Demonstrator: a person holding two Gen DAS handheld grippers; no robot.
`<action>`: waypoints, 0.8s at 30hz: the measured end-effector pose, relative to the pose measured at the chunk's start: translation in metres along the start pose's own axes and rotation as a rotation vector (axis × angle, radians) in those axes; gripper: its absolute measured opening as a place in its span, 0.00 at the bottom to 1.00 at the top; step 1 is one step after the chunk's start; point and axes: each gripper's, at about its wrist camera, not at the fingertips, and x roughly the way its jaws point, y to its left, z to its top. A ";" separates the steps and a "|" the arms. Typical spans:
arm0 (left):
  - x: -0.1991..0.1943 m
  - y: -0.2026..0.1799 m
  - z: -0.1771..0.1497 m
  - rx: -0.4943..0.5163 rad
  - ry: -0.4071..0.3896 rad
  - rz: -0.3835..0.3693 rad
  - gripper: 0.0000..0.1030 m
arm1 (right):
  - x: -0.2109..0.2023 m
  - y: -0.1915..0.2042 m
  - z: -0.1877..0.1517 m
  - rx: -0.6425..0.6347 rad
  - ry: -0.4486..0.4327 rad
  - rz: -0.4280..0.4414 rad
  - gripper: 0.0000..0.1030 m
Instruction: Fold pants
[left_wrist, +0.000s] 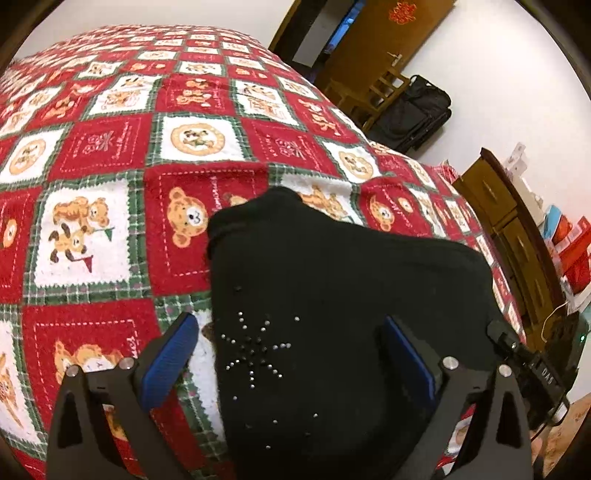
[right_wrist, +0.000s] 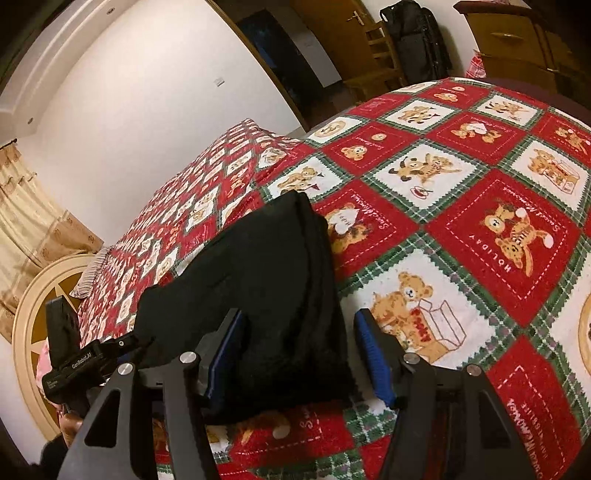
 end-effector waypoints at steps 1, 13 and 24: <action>0.000 0.000 0.000 -0.003 -0.002 0.002 0.98 | 0.001 0.002 0.000 -0.014 0.014 0.002 0.61; -0.008 0.012 0.001 -0.126 0.005 -0.125 0.25 | 0.001 0.037 -0.007 -0.194 0.011 -0.105 0.34; -0.010 -0.010 0.002 -0.019 -0.030 -0.001 0.22 | -0.010 0.044 -0.004 -0.212 -0.023 -0.094 0.32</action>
